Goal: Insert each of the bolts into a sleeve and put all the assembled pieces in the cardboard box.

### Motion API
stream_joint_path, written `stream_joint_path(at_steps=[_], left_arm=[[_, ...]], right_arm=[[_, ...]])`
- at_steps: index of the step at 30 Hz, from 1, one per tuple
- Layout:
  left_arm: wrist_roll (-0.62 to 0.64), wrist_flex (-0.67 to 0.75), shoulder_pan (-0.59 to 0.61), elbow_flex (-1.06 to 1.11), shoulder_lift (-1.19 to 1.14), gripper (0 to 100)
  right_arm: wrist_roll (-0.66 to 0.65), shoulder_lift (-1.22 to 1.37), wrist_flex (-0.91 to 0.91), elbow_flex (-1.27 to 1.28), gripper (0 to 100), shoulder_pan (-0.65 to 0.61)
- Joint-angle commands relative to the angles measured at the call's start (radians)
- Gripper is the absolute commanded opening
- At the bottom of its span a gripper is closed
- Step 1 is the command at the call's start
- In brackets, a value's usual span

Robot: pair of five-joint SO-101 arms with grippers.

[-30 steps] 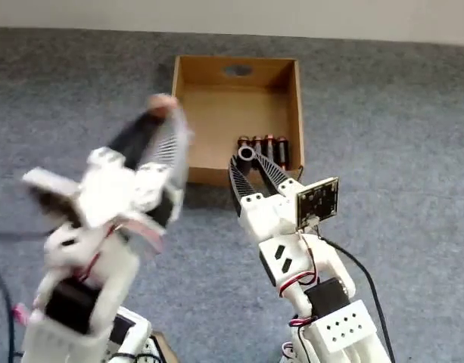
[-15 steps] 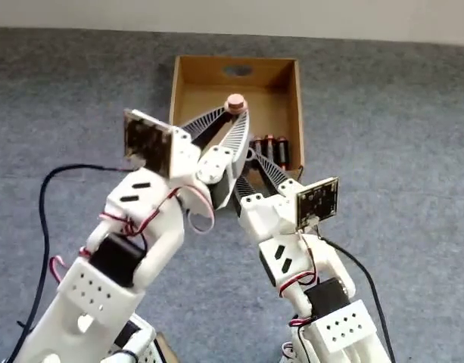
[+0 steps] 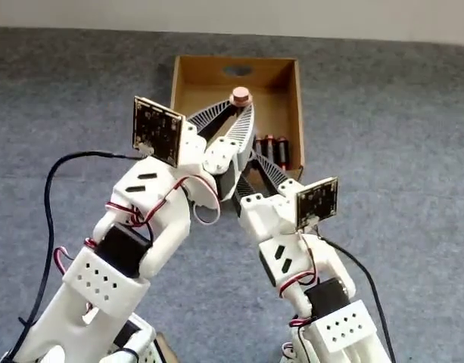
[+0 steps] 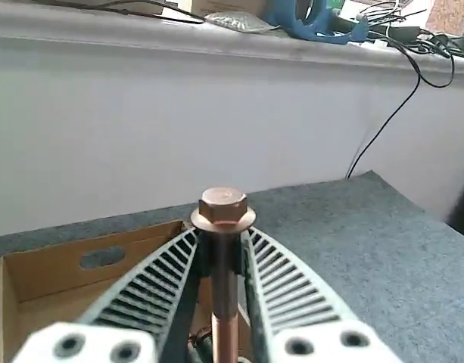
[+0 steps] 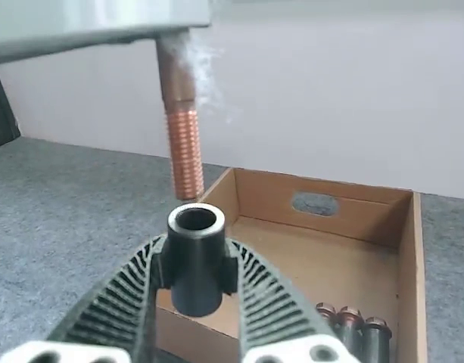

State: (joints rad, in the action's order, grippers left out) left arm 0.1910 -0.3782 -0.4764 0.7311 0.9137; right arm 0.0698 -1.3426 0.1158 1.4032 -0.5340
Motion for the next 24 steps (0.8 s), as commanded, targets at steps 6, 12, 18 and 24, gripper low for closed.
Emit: stream_joint_path(at_steps=[6,12,18,24], left_arm=[[0.003,0.018,-0.056,-0.036,-0.002,1],[0.002,0.017,-0.042,0.002,0.004,1],[0.002,0.017,-0.042,0.024,0.007,1],[0.0,0.015,-0.041,0.028,0.007,1]], right_arm=[[0.008,-0.016,-0.025,-0.007,0.6,0.001],[0.008,-0.016,-0.025,-0.007,0.6,0.001],[0.008,-0.016,-0.022,-0.007,0.6,0.001],[0.008,-0.016,-0.022,-0.007,0.6,0.001]])
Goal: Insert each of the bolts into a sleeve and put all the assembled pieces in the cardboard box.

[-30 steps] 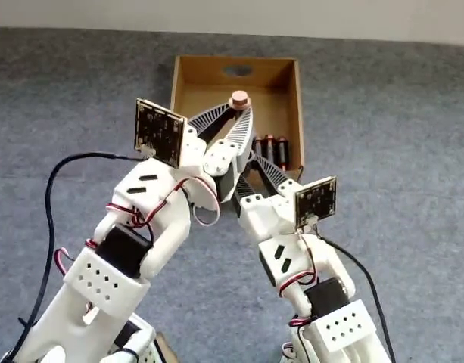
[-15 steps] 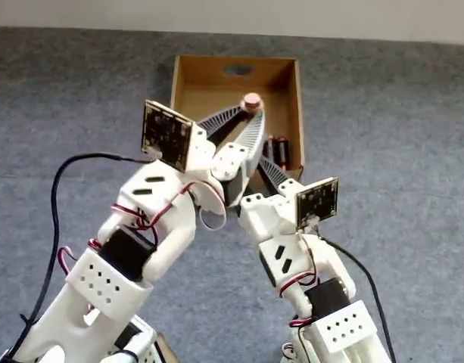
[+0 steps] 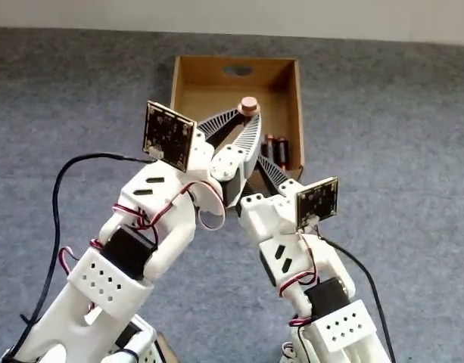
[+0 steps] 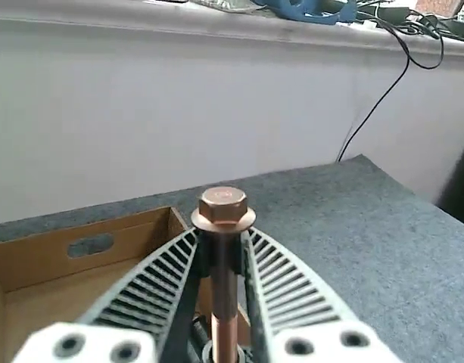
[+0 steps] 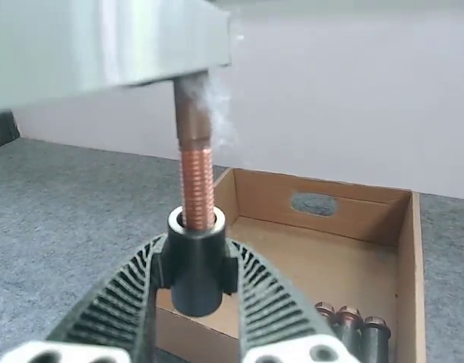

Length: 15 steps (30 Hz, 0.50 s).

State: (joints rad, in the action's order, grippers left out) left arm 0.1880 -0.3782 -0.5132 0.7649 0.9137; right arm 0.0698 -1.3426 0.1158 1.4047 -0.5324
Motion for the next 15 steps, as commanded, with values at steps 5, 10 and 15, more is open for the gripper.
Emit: stream_joint_path(at_steps=[5,10,15], left_arm=[[0.003,-0.029,-0.004,-0.01,0.007,1],[0.003,-0.109,0.047,-0.007,0.008,1],[0.003,-0.203,0.051,-0.012,0.008,4]], right_arm=[[0.008,-0.016,-0.019,-0.007,0.6,-0.001],[0.008,-0.016,-0.019,-0.007,0.6,-0.001],[0.008,-0.016,-0.018,-0.007,0.6,-0.001]])
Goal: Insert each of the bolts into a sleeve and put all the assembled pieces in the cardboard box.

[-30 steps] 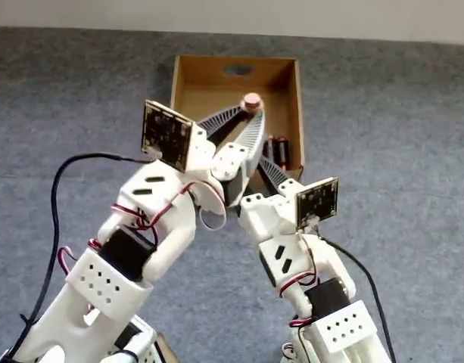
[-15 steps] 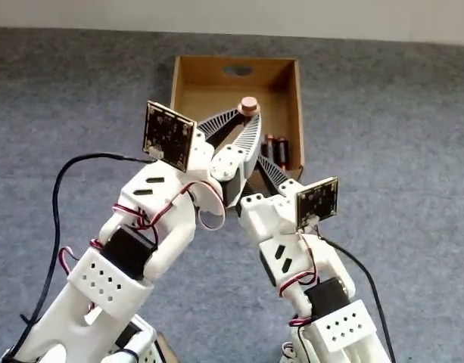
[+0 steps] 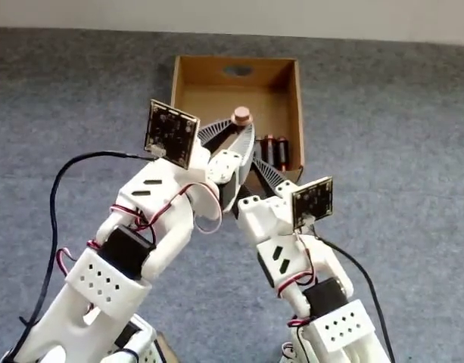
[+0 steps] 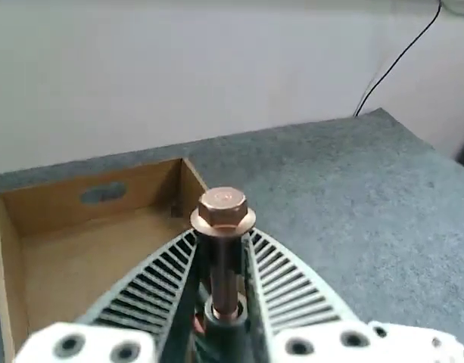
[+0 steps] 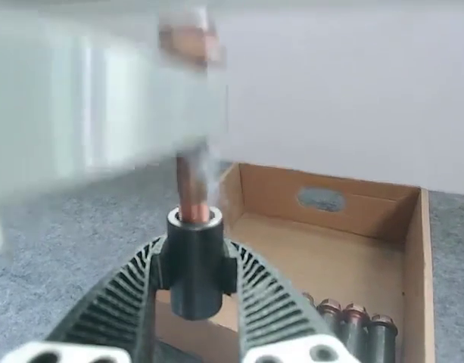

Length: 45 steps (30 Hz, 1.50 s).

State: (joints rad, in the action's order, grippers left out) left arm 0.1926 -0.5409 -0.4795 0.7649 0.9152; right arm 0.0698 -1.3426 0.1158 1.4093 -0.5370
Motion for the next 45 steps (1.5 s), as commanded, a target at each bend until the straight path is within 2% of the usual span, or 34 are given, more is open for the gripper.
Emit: stream_joint_path(at_steps=[1,5,10,15,19,28,32,36,39,42,45], left_arm=[[0.0,-0.052,0.016,-0.012,0.007,6],[0.0,-0.08,0.015,-0.012,0.007,12],[0.0,-0.081,0.021,-0.013,0.008,12],[0.0,-0.16,0.021,-0.012,0.064,13],[0.0,-0.216,0.021,-0.012,0.11,17],[-0.002,-0.313,0.041,-0.007,0.177,17],[-0.021,-0.373,0.205,0.012,0.199,12],[-0.196,-0.356,0.424,0.11,0.199,1],[-0.296,-0.356,0.549,0.236,0.206,1],[-0.308,-0.33,0.638,0.378,0.206,1],[-0.308,-0.226,0.696,0.512,0.206,1]], right_arm=[[0.008,-0.016,-0.018,-0.012,0.6,0.004],[0.008,-0.016,-0.018,-0.01,0.6,0.004],[0.008,-0.016,-0.018,-0.01,0.6,0.004],[0.008,-0.016,-0.018,0.001,0.6,0.004],[0.008,-0.016,-0.018,0.008,0.6,0.004],[0.008,-0.016,-0.018,0.008,0.6,0.004],[0.008,-0.016,-0.018,0.01,0.6,0.004],[0.008,-0.016,-0.018,0.01,0.6,0.004],[0.008,-0.016,-0.007,0.012,0.6,0.004],[0.008,-0.016,0.059,0.007,0.6,0.004],[0.008,-0.016,0.133,-0.001,0.6,0.002]])
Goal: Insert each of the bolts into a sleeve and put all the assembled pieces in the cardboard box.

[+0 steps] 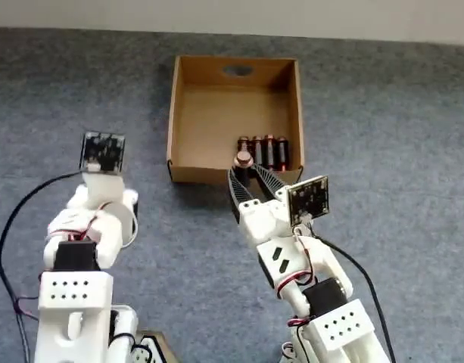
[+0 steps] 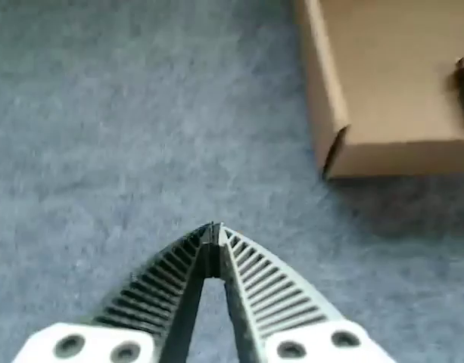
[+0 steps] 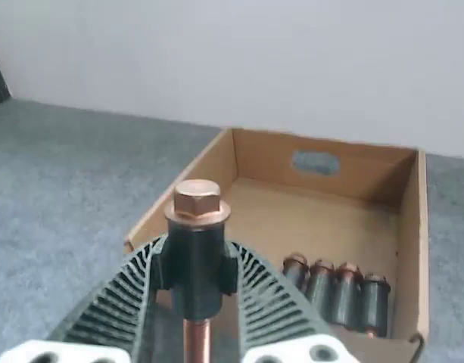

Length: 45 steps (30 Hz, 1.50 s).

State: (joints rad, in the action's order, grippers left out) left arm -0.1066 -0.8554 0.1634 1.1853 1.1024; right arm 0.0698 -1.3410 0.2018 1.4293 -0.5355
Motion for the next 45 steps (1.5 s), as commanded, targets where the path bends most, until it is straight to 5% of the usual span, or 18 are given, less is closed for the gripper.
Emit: stream_joint_path(at_steps=[1,7,17,26,32,45], left_arm=[[-0.009,0.132,0.07,0.137,0.019,1],[-0.008,0.296,0.082,0.286,0.019,1],[-0.012,0.307,0.081,0.332,0.019,1],[-0.014,0.342,0.081,0.372,0.019,1],[-0.014,0.348,0.081,0.375,0.019,1],[-0.015,0.345,0.044,0.377,0.019,1]], right_arm=[[0.008,-0.018,0.073,-0.027,0.6,0.001],[0.008,-0.01,0.226,-0.163,0.6,0.015],[0.006,0.045,0.484,-0.519,0.9,0.051],[0.014,0.616,0.555,-0.868,0.9,0.054],[0.015,1.018,0.44,-1.027,0.9,0.056],[0.147,1.735,0.452,-1.681,0.9,0.11]])
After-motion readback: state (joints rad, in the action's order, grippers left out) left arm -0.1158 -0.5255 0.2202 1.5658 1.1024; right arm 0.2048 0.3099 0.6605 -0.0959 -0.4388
